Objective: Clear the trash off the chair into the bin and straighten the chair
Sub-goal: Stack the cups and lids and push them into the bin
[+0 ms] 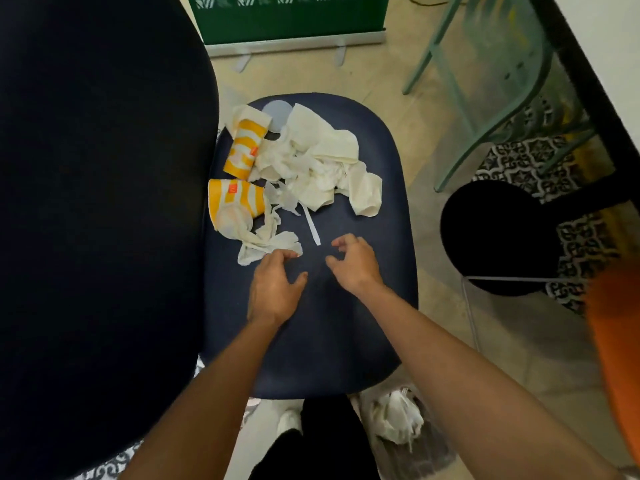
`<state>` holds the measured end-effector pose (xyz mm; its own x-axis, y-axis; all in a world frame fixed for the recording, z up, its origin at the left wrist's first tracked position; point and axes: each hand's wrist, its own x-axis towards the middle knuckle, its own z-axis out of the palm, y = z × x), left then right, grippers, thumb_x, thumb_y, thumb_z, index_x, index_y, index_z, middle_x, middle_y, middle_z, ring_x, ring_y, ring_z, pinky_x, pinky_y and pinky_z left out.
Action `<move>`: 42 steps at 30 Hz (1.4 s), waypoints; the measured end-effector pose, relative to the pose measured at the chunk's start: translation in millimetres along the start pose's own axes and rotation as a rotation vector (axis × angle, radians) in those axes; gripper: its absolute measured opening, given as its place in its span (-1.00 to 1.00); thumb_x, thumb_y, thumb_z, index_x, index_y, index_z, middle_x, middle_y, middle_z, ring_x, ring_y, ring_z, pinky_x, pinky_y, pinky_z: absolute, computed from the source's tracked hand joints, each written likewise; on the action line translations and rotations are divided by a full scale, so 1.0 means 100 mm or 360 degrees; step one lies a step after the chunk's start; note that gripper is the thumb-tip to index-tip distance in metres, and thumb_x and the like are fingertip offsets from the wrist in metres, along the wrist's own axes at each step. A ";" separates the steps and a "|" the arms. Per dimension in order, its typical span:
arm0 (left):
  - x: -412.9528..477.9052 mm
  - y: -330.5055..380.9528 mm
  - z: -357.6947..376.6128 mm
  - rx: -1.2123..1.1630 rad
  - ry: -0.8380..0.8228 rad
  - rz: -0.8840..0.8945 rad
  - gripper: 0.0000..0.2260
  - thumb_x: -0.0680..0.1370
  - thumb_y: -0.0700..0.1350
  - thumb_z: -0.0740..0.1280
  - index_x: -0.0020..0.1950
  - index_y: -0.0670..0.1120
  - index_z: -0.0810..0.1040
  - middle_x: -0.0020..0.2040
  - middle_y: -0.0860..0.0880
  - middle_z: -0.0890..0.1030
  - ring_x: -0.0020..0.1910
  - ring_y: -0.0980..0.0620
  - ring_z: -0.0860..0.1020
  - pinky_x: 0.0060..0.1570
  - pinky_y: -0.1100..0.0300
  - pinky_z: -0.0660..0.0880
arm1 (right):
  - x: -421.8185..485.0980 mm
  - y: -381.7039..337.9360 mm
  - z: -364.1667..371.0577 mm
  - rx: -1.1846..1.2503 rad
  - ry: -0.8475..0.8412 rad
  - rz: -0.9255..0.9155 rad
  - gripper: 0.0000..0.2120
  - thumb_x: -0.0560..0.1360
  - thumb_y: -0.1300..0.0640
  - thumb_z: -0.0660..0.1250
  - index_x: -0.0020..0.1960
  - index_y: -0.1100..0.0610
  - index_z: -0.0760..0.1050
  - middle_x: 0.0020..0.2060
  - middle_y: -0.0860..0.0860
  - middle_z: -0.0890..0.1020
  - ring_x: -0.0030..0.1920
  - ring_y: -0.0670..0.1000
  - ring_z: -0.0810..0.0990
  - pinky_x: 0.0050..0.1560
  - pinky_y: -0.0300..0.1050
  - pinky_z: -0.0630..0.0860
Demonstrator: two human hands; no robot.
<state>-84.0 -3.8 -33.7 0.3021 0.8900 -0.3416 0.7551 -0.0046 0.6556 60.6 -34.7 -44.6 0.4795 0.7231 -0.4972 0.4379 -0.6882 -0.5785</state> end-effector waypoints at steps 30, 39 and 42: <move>0.88 -0.62 -0.02 -0.0396 -0.0093 -0.0502 -0.68 0.56 -0.13 0.22 0.31 -0.15 0.37 0.19 -0.09 0.50 0.09 -0.03 0.53 -0.10 0.24 0.44 | 0.74 -0.53 0.94 -0.0318 -0.0464 -0.0424 -0.85 0.46 0.28 0.34 0.02 0.27 0.58 0.10 0.15 0.51 0.07 0.11 0.50 -0.01 -0.17 0.43; 0.92 -0.41 -0.08 -0.1186 -0.0010 -0.0715 -0.69 0.64 0.03 0.08 0.29 -0.06 0.44 0.08 -0.05 0.59 -0.03 0.04 0.57 -0.14 0.19 0.52 | 0.65 -0.69 0.67 0.0103 -0.0785 -0.0491 -0.86 0.42 0.32 0.37 -0.05 0.22 0.64 -0.18 0.01 0.65 -0.23 -0.12 0.51 -0.22 -0.43 0.38; 0.96 -0.39 -0.14 -0.1074 0.0188 -0.0806 -0.68 0.63 0.05 0.10 0.14 -0.13 0.51 0.00 -0.11 0.61 -0.06 -0.03 0.59 -0.20 0.15 0.52 | 0.70 -0.80 0.62 0.0148 -0.0814 -0.0485 -0.81 0.42 0.31 0.36 -0.01 0.18 0.66 -0.07 0.05 0.69 -0.13 -0.09 0.56 -0.08 -0.38 0.45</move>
<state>-92.6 88.7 -82.4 -0.0697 0.7535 -0.6537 0.2627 0.6461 0.7167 11.8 74.7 -73.5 -0.0942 0.8397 -0.5348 0.4187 -0.4540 -0.7865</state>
